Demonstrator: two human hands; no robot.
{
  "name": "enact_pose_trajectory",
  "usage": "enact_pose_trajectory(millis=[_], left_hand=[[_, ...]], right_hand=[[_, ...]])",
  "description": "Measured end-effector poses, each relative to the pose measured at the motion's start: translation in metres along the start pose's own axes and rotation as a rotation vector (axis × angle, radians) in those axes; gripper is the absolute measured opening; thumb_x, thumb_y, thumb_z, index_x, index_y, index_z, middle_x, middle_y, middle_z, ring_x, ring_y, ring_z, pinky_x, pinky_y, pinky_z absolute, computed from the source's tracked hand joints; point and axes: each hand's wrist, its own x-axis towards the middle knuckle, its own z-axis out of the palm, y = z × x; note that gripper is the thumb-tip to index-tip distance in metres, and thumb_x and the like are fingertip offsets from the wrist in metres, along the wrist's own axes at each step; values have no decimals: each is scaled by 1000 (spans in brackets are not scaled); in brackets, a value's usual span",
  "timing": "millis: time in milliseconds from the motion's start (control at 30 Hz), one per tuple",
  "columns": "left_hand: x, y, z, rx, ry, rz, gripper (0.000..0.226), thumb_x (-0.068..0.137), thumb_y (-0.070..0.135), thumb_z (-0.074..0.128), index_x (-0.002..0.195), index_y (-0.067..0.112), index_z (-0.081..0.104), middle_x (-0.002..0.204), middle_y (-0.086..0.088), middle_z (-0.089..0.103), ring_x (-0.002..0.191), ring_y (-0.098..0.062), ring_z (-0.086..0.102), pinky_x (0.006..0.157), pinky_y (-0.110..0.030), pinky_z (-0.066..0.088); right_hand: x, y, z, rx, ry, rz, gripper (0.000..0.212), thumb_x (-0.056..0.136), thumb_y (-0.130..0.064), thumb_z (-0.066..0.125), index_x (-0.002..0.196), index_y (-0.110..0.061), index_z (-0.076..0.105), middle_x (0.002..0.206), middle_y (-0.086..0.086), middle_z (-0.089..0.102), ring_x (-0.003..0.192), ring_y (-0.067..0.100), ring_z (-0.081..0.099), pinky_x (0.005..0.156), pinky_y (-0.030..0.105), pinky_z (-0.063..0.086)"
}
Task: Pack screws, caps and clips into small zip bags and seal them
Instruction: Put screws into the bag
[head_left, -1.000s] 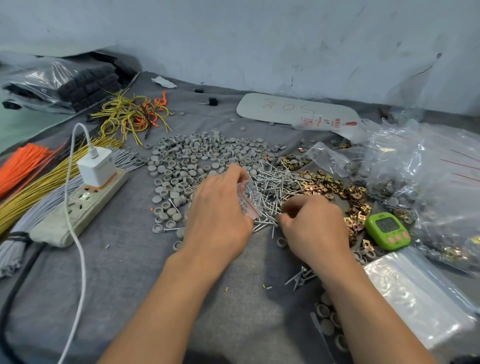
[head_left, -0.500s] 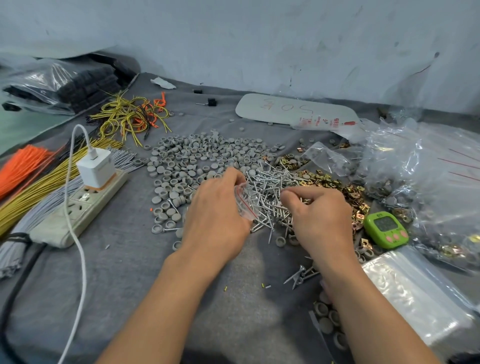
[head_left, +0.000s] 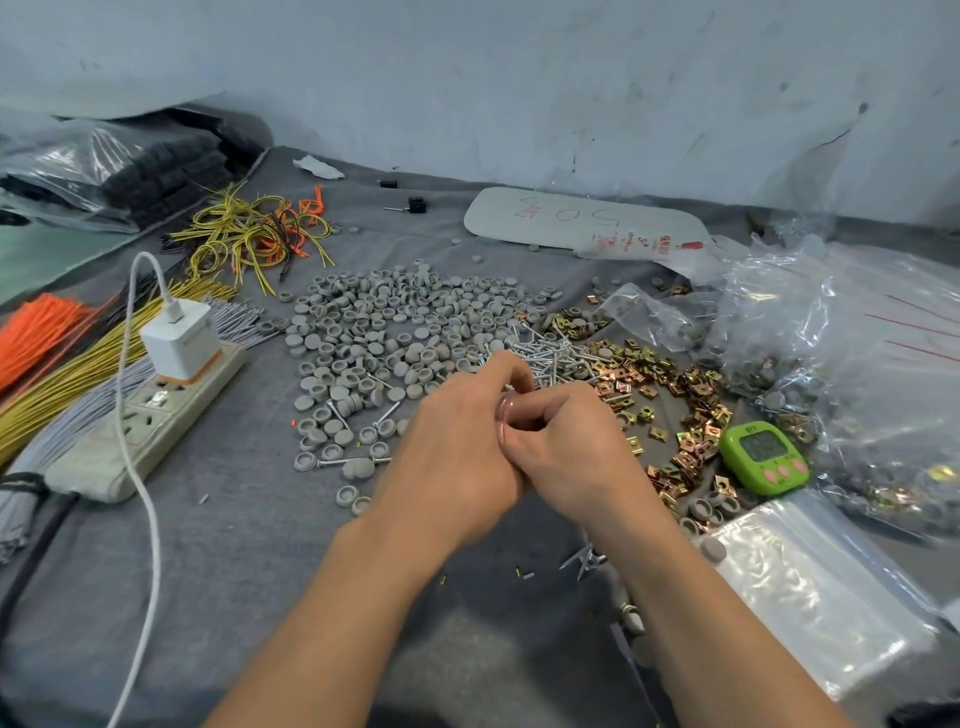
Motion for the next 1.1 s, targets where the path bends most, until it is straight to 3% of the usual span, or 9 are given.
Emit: enact_pose_trajectory(millis=[167, 300, 467, 533, 667, 800, 900, 967, 1100], left_hand=[[-4, -5, -1, 25, 30, 50, 50, 69, 21, 73, 104, 44, 47, 91, 9, 62, 83, -8, 56, 66, -28, 45], [-2, -5, -6, 55, 28, 10, 65, 67, 24, 75, 120, 49, 45, 108, 12, 66, 97, -11, 61, 79, -27, 49], [2, -12, -15, 77, -61, -12, 51, 63, 20, 74, 108, 41, 62, 96, 15, 68, 83, -7, 60, 64, -14, 42], [2, -14, -18, 68, -31, -20, 47, 63, 22, 77, 103, 40, 62, 92, 16, 67, 79, -5, 58, 63, -8, 38], [-1, -20, -26, 16, 92, -83, 47, 59, 36, 89, 94, 43, 59, 88, 18, 67, 79, 2, 60, 61, -7, 37], [-4, -26, -33, -9, 176, -125, 51, 57, 40, 95, 96, 39, 63, 92, 22, 66, 92, 14, 56, 68, -2, 37], [-3, -28, -35, 1, 185, -153, 54, 58, 41, 93, 99, 41, 58, 92, 23, 64, 89, 20, 52, 66, -1, 36], [-3, -28, -35, 9, 177, -170, 55, 61, 43, 91, 102, 44, 54, 97, 22, 63, 84, 14, 53, 60, -6, 36], [-4, -30, -32, 35, 139, -181, 58, 67, 42, 90, 104, 47, 46, 103, 22, 59, 86, 12, 50, 64, -7, 31]], right_hand=[[-1, -3, -1, -153, -5, -9, 38, 85, -36, 73, 50, -45, 62, 53, -19, 58, 56, -1, 53, 52, 13, 36], [-3, -4, 1, -114, 55, -51, 23, 86, -44, 72, 66, -33, 70, 56, -11, 60, 57, 10, 51, 54, 22, 35], [-4, -2, 6, -152, 17, -29, 42, 91, -45, 64, 55, -23, 64, 53, -5, 55, 55, 13, 45, 57, 30, 32], [-5, -6, 9, -54, -10, -28, 36, 83, -42, 59, 59, -16, 67, 57, 0, 60, 55, 12, 47, 58, 33, 36], [-2, -11, 2, 318, 125, 58, 24, 76, -20, 68, 85, -35, 84, 77, -12, 78, 77, 10, 74, 72, 34, 60], [-1, 6, -13, -325, 276, 203, 33, 89, -26, 70, 120, -36, 75, 81, -28, 69, 86, -11, 67, 88, 28, 50], [0, 10, -14, -687, 60, 283, 50, 93, -30, 67, 142, -33, 59, 132, -2, 67, 131, 25, 53, 109, 42, 42], [0, 6, -13, -712, 52, 276, 43, 91, -27, 70, 132, -37, 66, 132, -2, 67, 126, 28, 55, 106, 43, 42], [0, 2, -13, -664, 167, 257, 11, 89, -26, 74, 94, -36, 78, 93, -7, 71, 104, 26, 63, 103, 42, 47]])
